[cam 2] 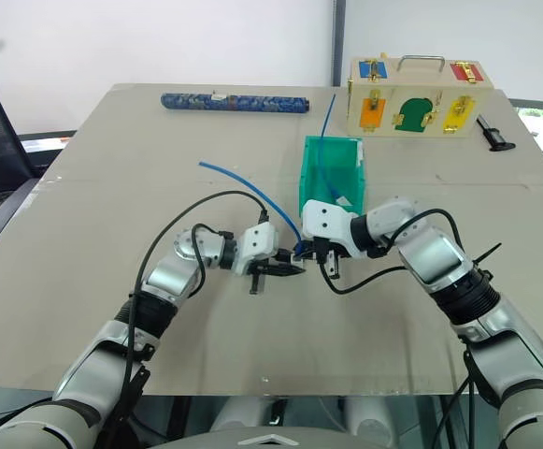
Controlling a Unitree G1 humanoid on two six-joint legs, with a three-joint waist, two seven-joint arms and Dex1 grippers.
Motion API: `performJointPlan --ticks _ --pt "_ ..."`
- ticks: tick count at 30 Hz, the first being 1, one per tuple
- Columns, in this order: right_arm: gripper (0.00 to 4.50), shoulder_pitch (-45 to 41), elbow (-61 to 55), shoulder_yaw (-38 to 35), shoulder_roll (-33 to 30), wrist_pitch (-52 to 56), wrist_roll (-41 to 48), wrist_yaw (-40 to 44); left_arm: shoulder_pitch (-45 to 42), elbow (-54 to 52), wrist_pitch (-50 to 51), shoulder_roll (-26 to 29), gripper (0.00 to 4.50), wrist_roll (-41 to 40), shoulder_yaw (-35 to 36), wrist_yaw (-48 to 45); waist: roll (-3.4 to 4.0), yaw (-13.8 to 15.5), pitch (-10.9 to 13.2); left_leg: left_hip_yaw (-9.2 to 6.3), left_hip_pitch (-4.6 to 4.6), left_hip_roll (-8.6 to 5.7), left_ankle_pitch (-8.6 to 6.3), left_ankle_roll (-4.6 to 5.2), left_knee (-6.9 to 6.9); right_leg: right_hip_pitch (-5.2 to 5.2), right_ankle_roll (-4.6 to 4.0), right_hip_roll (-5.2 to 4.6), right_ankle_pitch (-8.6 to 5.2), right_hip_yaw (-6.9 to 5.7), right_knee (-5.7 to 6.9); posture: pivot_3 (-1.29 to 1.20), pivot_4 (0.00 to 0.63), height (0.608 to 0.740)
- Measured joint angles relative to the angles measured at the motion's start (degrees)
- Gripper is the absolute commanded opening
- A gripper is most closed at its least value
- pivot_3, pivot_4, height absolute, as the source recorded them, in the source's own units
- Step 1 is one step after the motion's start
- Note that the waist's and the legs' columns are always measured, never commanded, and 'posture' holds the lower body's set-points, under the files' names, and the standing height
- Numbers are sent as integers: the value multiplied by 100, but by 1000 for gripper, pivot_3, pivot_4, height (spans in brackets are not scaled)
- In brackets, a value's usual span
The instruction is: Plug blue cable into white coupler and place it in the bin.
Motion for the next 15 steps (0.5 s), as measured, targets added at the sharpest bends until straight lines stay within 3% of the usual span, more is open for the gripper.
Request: performJointPlan --ticks 15 --pt "0 101 -63 75 186 19 -444 -20 105 -11 119 0 354 30 7 61 14 -19 -103 0 18 2 0 0 -6 11 0 3 -1 1 0 0 150 738"
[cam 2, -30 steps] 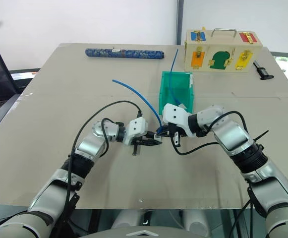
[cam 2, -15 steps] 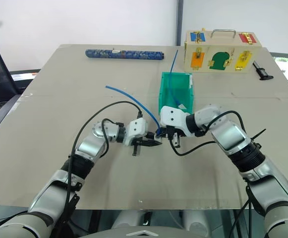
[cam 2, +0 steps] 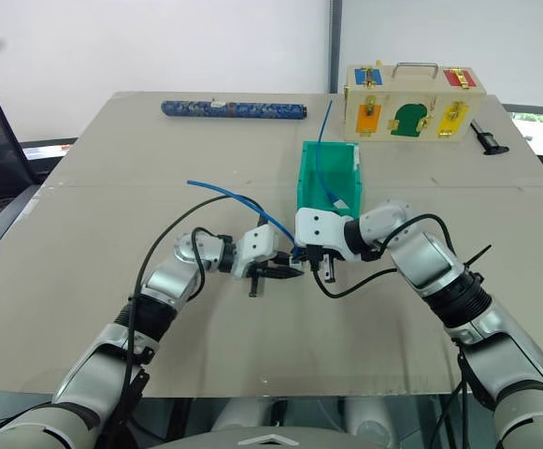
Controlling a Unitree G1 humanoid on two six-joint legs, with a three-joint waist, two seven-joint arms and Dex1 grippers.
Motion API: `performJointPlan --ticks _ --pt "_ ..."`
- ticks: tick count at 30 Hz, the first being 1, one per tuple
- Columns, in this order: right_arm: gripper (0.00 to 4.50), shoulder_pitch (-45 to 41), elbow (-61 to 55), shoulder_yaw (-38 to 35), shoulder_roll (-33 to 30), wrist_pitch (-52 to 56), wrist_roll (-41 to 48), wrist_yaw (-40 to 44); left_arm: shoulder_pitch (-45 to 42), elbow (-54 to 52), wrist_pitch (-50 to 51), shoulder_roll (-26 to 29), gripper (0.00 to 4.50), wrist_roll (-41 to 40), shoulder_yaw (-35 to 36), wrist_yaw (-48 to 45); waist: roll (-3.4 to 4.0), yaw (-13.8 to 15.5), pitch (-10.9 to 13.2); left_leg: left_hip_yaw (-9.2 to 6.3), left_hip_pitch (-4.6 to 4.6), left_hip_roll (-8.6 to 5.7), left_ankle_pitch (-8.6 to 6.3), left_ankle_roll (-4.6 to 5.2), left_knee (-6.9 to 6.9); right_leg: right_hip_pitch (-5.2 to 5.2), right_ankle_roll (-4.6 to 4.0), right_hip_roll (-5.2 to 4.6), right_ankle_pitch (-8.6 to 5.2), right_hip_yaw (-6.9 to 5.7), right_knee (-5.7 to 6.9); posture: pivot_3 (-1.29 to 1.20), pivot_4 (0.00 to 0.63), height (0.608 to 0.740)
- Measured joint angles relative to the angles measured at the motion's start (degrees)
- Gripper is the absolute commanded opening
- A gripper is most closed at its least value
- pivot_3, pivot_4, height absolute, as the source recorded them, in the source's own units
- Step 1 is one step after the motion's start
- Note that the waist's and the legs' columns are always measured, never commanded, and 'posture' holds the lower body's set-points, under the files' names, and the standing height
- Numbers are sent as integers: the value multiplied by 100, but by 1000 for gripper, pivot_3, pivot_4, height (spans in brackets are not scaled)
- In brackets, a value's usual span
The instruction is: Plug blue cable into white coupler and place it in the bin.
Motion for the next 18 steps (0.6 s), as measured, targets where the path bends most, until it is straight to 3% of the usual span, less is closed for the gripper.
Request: performJointPlan --ticks 18 --pt "0 138 195 -74 304 137 -22 6 121 -39 35 0 354 106 40 26 8 -35 -102 0 30 4 -1 0 -20 23 2 6 -9 2 -5 0 150 738"
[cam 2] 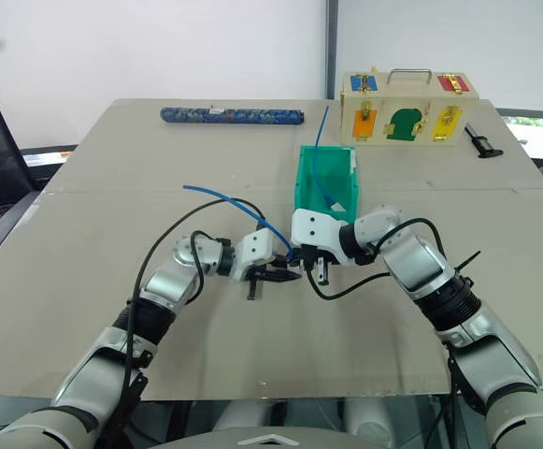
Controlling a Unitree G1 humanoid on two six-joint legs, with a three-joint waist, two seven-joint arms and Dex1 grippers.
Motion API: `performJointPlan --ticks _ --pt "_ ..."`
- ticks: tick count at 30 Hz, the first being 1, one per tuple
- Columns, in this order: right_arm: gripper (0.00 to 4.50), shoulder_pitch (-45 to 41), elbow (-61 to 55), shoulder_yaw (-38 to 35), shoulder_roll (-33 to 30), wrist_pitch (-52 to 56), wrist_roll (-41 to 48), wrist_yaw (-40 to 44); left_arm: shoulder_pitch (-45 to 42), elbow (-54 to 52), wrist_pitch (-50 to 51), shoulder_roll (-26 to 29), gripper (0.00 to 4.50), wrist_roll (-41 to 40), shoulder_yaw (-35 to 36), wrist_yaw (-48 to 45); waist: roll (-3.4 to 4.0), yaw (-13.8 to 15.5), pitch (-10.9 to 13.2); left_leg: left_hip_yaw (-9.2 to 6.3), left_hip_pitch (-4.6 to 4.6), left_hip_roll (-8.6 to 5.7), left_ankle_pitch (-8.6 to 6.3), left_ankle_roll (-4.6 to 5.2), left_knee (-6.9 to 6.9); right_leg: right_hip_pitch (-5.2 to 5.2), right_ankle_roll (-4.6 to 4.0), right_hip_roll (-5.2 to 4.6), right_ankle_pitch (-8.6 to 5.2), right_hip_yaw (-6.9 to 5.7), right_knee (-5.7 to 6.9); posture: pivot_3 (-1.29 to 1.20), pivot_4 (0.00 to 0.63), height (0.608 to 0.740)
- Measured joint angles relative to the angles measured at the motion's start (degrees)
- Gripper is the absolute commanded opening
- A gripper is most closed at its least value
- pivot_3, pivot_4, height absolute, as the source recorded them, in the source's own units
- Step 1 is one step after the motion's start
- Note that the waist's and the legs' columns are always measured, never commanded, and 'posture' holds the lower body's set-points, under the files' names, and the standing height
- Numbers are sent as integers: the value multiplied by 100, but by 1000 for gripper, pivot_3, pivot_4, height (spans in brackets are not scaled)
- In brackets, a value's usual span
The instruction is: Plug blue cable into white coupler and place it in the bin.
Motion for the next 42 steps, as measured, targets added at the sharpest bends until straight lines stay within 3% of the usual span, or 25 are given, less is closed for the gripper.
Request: performJointPlan --ticks 4,18,19,23,24,27,35,39,40,42 --pt "0 55 204 -24 93 -155 33 0 41 0 58 -1 354 0 12 7 -11 -18 -14 4 80 1 -1 0 -40 59 9 -5 -40 3 -4 0 150 738" --pt "0 365 1000 -445 455 -1091 311 -93 108 -41 104 57 354 -18 75 -18 13 -101 -41 -7 100 3 -1 0 -64 71 8 -2 -49 0 -4 0 150 738" --pt "663 446 1037 -529 508 -1204 366 -142 114 -44 118 62 354 -37 86 -29 18 -108 -32 -6 99 3 -1 0 -64 69 9 -2 -48 1 -3 0 150 738" --pt "2470 960 683 -963 421 -898 796 -253 185 -390 308 18 354 -269 55 -257 22 -69 57 -16 25 0 0 -1 -52 10 -13 -12 -31 -2 3 0 150 738" --pt "3167 1028 551 -1044 399 -807 857 -290 193 -453 352 10 354 -325 52 -288 23 -70 76 -15 12 0 0 -1 -48 -2 -13 -12 -30 -1 3 0 150 738" --pt "4377 1273 -499 -1653 164 -468 1284 -554 221 -652 630 16 354 -470 63 -296 30 -70 119 -18 -88 -3 1 -3 2 -93 -11 -13 -25 0 38 0 150 738" --pt "4451 2467 -3238 -3169 -210 507 2322 -1662 285 -1374 1757 167 354 -910 501 81 9 -2 156 -39 -121 -3 0 -2 4 -108 -9 -23 -27 -26 29 0 150 738" --pt "4451 3415 -4185 -3648 -167 775 2443 -2404 -94 -1892 3243 49 354 -1314 751 690 -16 89 189 -37 -128 -6 0 -2 20 -102 10 -24 -37 -40 27 0 150 738" --pt "4451 3885 -4513 -3783 -95 787 2388 -2724 -530 -1972 4039 24 354 -1430 833 986 -25 94 195 -36 -127 -7 0 -2 26 -97 15 -23 -38 -44 28 0 150 738" --pt "4451 4343 -4768 -3891 -64 757 2280 -2971 -1052 -1936 4707 -12 354 -1585 898 1164 -34 110 201 -31 -126 -11 1 -2 30 -92 21 -21 -40 -50 28 0 150 738"
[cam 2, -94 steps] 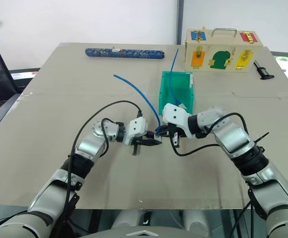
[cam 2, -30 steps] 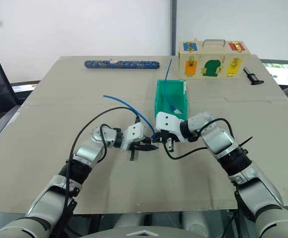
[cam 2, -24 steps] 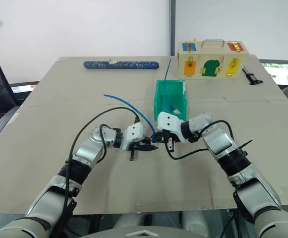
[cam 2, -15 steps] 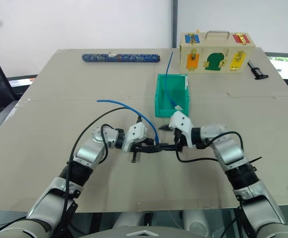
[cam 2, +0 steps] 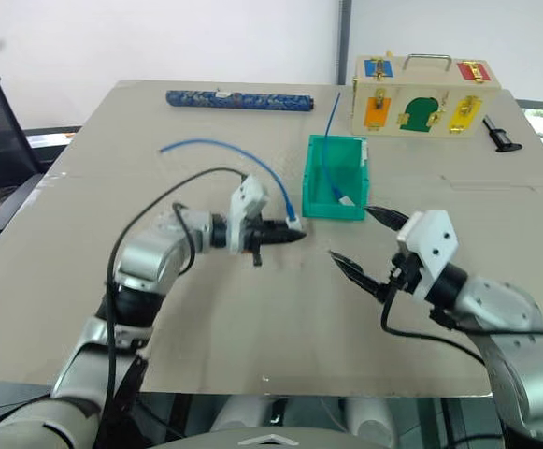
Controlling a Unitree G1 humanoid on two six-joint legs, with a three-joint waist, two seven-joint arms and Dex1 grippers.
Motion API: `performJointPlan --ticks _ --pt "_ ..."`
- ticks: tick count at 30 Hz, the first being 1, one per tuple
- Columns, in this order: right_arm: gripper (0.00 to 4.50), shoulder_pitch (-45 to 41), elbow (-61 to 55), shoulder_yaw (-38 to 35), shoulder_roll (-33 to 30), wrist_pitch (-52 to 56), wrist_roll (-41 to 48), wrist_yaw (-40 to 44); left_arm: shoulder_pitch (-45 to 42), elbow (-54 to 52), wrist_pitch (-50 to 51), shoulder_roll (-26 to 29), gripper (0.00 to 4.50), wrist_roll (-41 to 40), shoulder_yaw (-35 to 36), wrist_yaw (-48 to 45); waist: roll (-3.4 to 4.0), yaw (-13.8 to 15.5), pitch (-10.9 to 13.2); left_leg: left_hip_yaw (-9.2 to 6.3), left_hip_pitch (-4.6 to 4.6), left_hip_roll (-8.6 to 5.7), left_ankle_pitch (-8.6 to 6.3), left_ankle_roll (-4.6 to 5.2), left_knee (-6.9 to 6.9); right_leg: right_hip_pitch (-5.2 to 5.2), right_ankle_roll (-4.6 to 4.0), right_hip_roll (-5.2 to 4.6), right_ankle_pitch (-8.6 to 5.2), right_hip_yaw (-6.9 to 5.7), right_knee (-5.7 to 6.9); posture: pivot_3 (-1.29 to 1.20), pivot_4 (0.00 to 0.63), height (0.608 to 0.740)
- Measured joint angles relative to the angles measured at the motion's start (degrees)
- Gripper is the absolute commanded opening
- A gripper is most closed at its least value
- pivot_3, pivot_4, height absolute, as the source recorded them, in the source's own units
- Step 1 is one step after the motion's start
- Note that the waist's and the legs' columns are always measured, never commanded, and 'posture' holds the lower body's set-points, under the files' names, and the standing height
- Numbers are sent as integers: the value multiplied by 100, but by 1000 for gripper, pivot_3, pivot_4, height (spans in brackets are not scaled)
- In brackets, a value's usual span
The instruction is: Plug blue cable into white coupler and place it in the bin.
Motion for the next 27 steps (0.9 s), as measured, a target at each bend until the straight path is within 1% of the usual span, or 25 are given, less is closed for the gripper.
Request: performJointPlan --ticks 1,3,6,9,10,11,12,14,15,17,19,20,21,22,24,25,26,27 --pt "4451 272 -119 -49 24 -24 -83 -128 -350 59 314 -48 354 -45 70 141 -2 -6 1 5 1 0 0 0 0 1 1 1 0 2 -1 0 150 738" --pt "4451 824 -340 -196 170 -142 -252 -406 -1143 568 759 -332 354 -97 247 561 -2 0 1 7 2 -5 0 0 0 2 1 2 -1 2 -1 0 150 738" --pt "4451 1396 -511 -228 248 -333 -470 -637 -1932 1501 1063 -660 354 -78 384 1051 -3 -48 2 14 6 -6 1 -1 -2 2 1 4 -1 9 -1 0 150 738" --pt "4451 1703 -570 -293 366 -486 -603 -819 -2538 2583 1086 -1009 354 17 411 1331 -6 -72 7 18 7 -5 1 -1 -5 0 1 8 -1 13 -2 0 150 738" --pt "4451 1752 -575 -302 382 -526 -625 -867 -2676 2858 1015 -1098 354 44 411 1382 -8 -69 8 19 7 -5 1 -1 -4 0 1 9 -1 13 -2 0 150 738" --pt "4451 1853 -591 -318 420 -605 -663 -931 -3002 3545 763 -1325 354 143 420 1514 -13 -48 11 17 7 -5 1 -1 -4 0 1 9 -1 10 -2 0 150 738" --pt "4451 1870 -597 -314 435 -623 -673 -952 -3129 3832 646 -1415 354 175 419 1570 -15 -45 12 17 6 -5 1 -1 -4 0 1 9 -1 10 -4 0 150 738" --pt "4500 1898 -600 -313 441 -665 -721 -1019 -3473 4582 407 -1628 1367 275 452 1675 -17 -50 14 21 6 -6 1 -1 -3 1 1 8 -1 12 -5 0 150 738" --pt "4500 1904 -602 -307 442 -693 -745 -1069 -3693 5072 305 -1745 1638 312 505 1741 -19 -58 15 23 5 -6 0 -1 -3 1 1 8 -1 13 -5 0 150 738" --pt "4500 1892 -610 -290 441 -701 -763 -1137 -3945 5555 216 -1821 2525 343 621 1808 -21 -74 23 24 5 -5 0 -1 -6 -2 1 9 -1 14 -6 0 150 738" --pt "4500 1890 -619 -284 440 -704 -775 -1177 -4121 5743 284 -1776 3296 340 703 1765 -20 -79 29 23 5 -3 0 -1 -9 -3 1 11 -1 14 -5 0 150 738" --pt "4500 1895 -623 -278 440 -716 -791 -1210 -4220 5755 475 -1671 3905 331 746 1633 -20 -79 32 22 5 -3 0 -1 -10 -4 1 12 0 14 -5 0 150 738" --pt "4500 1902 -623 -275 440 -723 -792 -1227 -4253 5748 571 -1610 4078 323 763 1562 -19 -76 32 22 5 -2 0 -1 -10 -4 0 12 0 14 -5 0 150 738" --pt "4500 1910 -623 -264 439 -738 -792 -1233 -4228 5621 779 -1515 4078 299 754 1440 -19 -78 32 23 5 -2 0 -1 -11 -4 0 12 0 15 -5 0 150 738" --pt "4500 1910 -620 -243 433 -787 -793 -1232 -3860 4704 1400 -1188 4078 89 745 1117 -11 -104 38 26 7 5 1 -1 -10 -5 -2 11 1 24 0 0 150 738" --pt "4500 1918 -618 -244 433 -790 -794 -1233 -3820 4619 1452 -1149 4078 60 747 1090 -12 -104 39 25 7 6 1 -2 -10 -5 -3 11 1 23 3 0 150 738" --pt "4500 1877 -593 -238 421 -819 -776 -1217 -3254 3498 1785 -858 4078 -162 784 973 -7 -121 41 19 17 17 1 -2 -16 -6 -17 10 10 38 3 0 150 738" --pt "4500 1883 -579 -262 420 -825 -775 -1220 -3143 3312 1861 -806 4078 -204 797 939 -8 -120 43 15 17 18 1 -3 -13 -6 -22 5 12 41 16 0 150 738"
